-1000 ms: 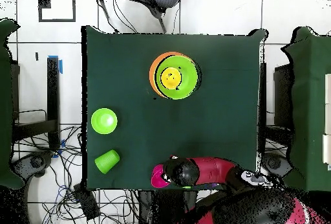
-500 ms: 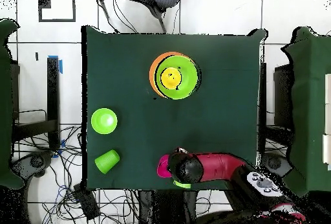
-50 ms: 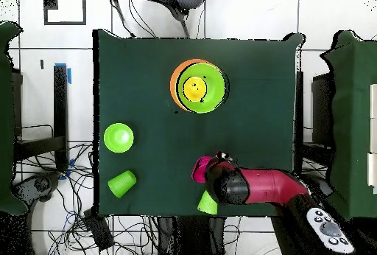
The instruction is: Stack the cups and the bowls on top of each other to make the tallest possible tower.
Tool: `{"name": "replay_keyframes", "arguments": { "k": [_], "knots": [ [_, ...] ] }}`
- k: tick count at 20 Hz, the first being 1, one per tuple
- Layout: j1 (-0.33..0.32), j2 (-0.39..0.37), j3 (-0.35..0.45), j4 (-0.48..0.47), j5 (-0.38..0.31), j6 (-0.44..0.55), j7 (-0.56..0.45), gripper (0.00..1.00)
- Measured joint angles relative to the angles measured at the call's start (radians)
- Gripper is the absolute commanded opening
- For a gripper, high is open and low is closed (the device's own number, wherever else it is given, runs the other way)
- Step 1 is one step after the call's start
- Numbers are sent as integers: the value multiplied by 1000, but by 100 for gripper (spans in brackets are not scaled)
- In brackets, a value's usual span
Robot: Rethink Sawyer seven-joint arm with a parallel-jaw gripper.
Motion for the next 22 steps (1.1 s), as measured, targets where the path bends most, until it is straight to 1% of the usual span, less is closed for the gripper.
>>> {"name": "replay_keyframes", "arguments": {
  "k": [3, 8, 9, 13, 16, 17, 21, 22],
  "knots": [
    [-19, -47, 26, -2, 25, 0, 0, 0],
    [-20, -95, 51, -15, 51, 0, 0, 0],
    [-20, -115, 63, -25, 64, 4, 0, 0],
    [-12, -144, 74, -58, 89, 23, 0, 0],
    [7, -155, 74, -100, 98, 39, 0, 0],
    [32, -153, 70, -148, 101, 63, 0, 0],
    [71, -144, 66, -224, 110, 108, 0, 0],
    [90, -138, 66, -270, 124, 139, 0, 0]
  ]
}}
